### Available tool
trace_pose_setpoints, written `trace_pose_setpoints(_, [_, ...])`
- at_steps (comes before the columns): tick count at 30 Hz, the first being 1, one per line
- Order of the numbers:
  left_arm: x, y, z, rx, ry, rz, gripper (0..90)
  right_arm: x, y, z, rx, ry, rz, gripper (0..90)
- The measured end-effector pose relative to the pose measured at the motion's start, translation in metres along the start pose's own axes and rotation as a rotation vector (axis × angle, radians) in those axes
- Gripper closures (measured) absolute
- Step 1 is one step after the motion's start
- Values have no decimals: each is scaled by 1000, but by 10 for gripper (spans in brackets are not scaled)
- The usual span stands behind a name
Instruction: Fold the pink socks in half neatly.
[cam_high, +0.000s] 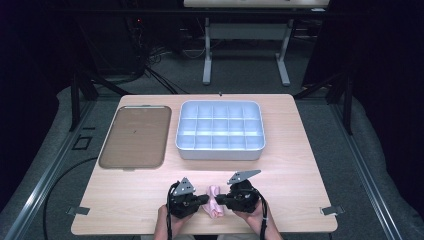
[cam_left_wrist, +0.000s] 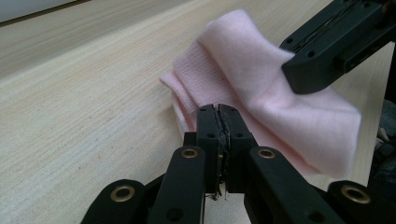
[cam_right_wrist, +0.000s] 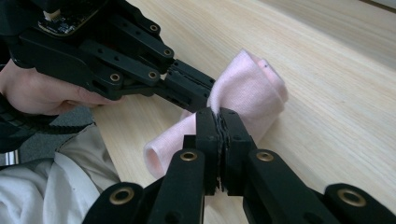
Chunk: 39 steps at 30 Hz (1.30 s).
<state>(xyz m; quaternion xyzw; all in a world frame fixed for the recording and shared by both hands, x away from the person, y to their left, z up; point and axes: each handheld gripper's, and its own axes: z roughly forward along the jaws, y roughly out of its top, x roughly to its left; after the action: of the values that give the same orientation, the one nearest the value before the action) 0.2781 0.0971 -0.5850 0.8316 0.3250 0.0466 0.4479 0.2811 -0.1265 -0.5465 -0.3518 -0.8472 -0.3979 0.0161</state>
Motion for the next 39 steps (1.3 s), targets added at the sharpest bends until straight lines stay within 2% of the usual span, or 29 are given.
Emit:
trace_pose_setpoints(10, [1, -2, -1, -8, -6, -17, 879, 7, 2, 16, 31, -37, -33, 875])
trace_pose_setpoints(13, [4, -2, -4, -8, -19, -28, 878, 7, 2, 18, 36, -47, -36, 874])
trace_pose_setpoints(15, [5, -2, -9, -16, -9, -27, 878, 7, 2, 19, 44, -54, -39, 873])
trace_pose_setpoints(19, [7, 8, -24, -42, 15, -20, 877, 10, 2, 21, 54, -76, -59, 872])
trace_pose_setpoints(23, [4, 24, -30, -63, 6, 18, 877, 14, 4, 23, 67, -98, -90, 871])
trace_pose_setpoints(26, [-1, 38, -25, -45, -23, 61, 877, 16, 5, 24, 73, -116, -101, 870])
trace_pose_setpoints(30, [-2, 46, -8, 1, -54, 70, 877, 19, 5, 25, 82, -125, -112, 870])
trace_pose_setpoints(32, [0, 46, -1, 25, -64, 76, 879, 20, 5, 26, 83, -134, -122, 869])
trace_pose_setpoints(35, [2, 42, 10, 64, -51, 77, 894, 20, 5, 26, 86, -136, -125, 863])
trace_pose_setpoints(36, [2, 40, 12, 64, -41, 73, 896, 20, 5, 26, 82, -138, -126, 854])
trace_pose_setpoints(39, [6, 35, 15, 72, -54, 54, 898, 23, 4, 25, 84, -146, -134, 820])
